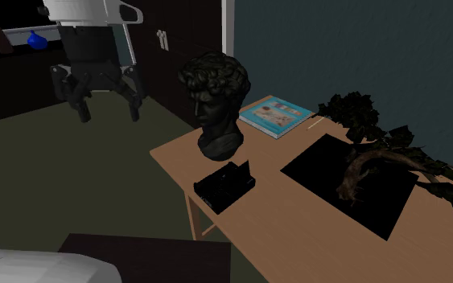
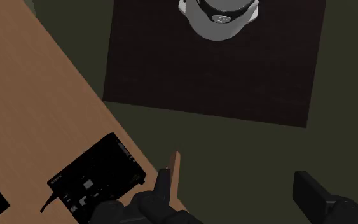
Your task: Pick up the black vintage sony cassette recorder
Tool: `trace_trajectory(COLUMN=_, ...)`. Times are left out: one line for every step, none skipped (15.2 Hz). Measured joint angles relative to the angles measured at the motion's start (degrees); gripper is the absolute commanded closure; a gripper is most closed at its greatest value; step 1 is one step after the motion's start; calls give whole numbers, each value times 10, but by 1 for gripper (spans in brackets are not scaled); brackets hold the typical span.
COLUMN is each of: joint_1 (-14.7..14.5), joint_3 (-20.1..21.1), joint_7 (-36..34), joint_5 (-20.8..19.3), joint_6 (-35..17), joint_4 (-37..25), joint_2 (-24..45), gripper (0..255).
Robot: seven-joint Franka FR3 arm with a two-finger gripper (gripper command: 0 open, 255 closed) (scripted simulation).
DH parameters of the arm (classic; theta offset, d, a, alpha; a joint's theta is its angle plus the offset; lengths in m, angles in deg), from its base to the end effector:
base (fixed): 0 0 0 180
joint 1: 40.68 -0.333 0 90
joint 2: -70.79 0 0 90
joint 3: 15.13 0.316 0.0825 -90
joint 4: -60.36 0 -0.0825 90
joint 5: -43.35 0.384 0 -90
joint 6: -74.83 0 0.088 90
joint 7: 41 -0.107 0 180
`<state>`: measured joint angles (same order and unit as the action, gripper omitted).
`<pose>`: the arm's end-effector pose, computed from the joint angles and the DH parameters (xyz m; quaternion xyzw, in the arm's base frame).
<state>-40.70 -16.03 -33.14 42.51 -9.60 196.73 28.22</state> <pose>0.3050 -0.0075 0.5585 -0.9947 -0.0630 0.0816 0.0040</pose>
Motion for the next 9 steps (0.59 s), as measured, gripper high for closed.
trace_trajectory(joint_1=0, joint_3=0, joint_7=0, joint_5=0, joint_6=0, joint_4=0, joint_2=0, gripper=0)
trace_trajectory(joint_1=3, joint_3=1, joint_7=-6, joint_5=-2, joint_6=-10, joint_4=6, joint_2=2, gripper=0)
trace_trajectory(joint_1=9, joint_3=2, joint_7=-15, joint_5=-5, joint_6=-27, joint_4=18, joint_2=6, gripper=0)
trace_trajectory(joint_1=15, joint_3=2, joint_7=-26, joint_5=-9, joint_6=-48, joint_4=30, joint_2=12, gripper=0)
trace_trajectory(joint_1=21, joint_3=4, joint_7=-39, joint_5=-12, joint_6=-67, joint_4=41, joint_2=16, gripper=0)
trace_trajectory(joint_1=29, joint_3=4, joint_7=-50, joint_5=-17, joint_6=-86, joint_4=45, joint_2=27, gripper=0)
trace_trajectory(joint_1=36, joint_3=6, joint_7=-64, joint_5=-21, joint_6=-109, joint_4=55, joint_2=38, gripper=0)
trace_trajectory(joint_1=42, joint_3=8, joint_7=-79, joint_5=-24, joint_6=-132, joint_4=66, joint_2=47, gripper=0)
trace_trajectory(joint_1=49, joint_3=10, joint_7=-94, joint_5=-28, joint_6=-154, joint_4=76, joint_2=55, gripper=0)
